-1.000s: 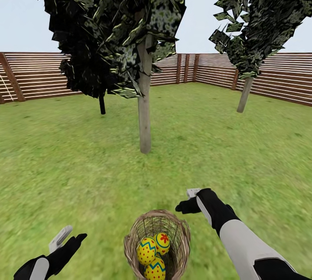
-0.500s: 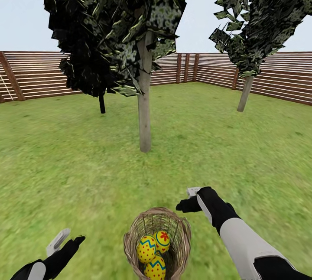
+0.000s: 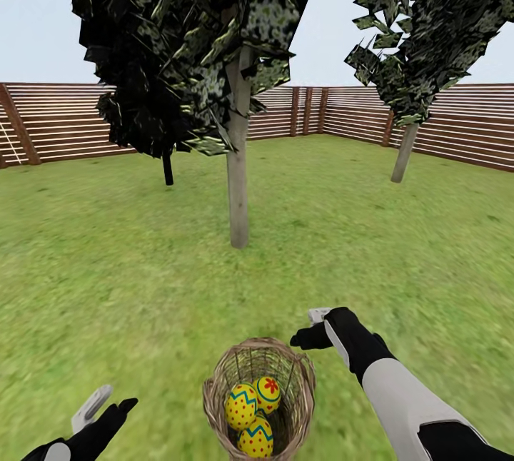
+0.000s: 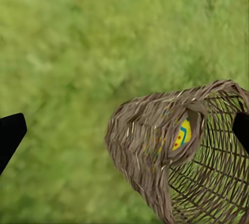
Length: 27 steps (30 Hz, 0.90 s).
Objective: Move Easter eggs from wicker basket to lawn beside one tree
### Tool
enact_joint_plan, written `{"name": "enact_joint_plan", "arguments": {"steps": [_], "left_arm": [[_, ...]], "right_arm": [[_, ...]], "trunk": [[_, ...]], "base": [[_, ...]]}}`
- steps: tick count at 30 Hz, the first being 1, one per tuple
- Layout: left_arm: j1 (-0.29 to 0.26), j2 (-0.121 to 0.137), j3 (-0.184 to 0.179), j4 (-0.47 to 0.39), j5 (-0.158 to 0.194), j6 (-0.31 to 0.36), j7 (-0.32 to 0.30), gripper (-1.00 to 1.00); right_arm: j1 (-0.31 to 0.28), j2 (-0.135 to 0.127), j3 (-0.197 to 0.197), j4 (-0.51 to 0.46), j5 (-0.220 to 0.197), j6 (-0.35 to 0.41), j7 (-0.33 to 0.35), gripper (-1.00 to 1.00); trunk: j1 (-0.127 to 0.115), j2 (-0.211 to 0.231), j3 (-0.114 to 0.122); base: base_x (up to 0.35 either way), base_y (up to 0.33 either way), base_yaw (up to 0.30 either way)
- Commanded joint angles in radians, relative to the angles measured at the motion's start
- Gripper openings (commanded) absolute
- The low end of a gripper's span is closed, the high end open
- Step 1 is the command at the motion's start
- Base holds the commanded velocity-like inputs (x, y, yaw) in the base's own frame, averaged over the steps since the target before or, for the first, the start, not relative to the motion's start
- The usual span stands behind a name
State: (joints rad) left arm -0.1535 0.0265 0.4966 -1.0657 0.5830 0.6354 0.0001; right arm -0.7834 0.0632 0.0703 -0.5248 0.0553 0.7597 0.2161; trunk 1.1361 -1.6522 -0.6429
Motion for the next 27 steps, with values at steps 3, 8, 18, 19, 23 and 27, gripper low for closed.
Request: {"name": "enact_joint_plan", "arguments": {"steps": [3, 8, 18, 19, 23, 27], "left_arm": [[0.0, 0.0, 0.002, 0.0, 0.004, 0.006, 0.0, 1.0], [0.0, 0.0, 0.002, 0.001, 0.005, 0.006, 0.0, 1.0], [0.0, 0.0, 0.002, 0.001, 0.005, 0.006, 0.001, 1.0], [0.0, 0.0, 0.002, 0.001, 0.005, 0.006, 0.001, 1.0], [0.0, 0.0, 0.002, 0.002, 0.005, 0.006, 0.001, 1.0], [0.0, 0.0, 0.002, 0.002, 0.005, 0.006, 0.001, 1.0]], "right_arm": [[0.0, -0.001, 0.002, -0.002, 0.006, 0.004, 0.005, 1.0], [0.0, -0.002, 0.002, -0.003, 0.006, 0.004, 0.006, 1.0], [0.0, -0.002, 0.002, -0.003, 0.007, 0.004, 0.006, 1.0], [0.0, -0.002, 0.002, -0.003, 0.007, 0.004, 0.006, 1.0], [0.0, -0.002, 0.002, -0.003, 0.008, 0.004, 0.006, 1.0], [0.0, -0.002, 0.003, -0.003, 0.008, 0.004, 0.006, 1.0]], "trunk": [[0.012, -0.022, -0.01], [0.031, -0.057, -0.026], [0.069, -0.127, -0.057], [0.073, -0.134, -0.061], [0.088, -0.162, -0.073], [0.104, -0.19, -0.086]], "base": [[0.0, 0.0, 0.0], [0.0, 0.0, 0.0], [0.0, 0.0, 0.0], [0.0, 0.0, 0.0], [0.0, 0.0, 0.0], [0.0, 0.0, 0.0]]}}
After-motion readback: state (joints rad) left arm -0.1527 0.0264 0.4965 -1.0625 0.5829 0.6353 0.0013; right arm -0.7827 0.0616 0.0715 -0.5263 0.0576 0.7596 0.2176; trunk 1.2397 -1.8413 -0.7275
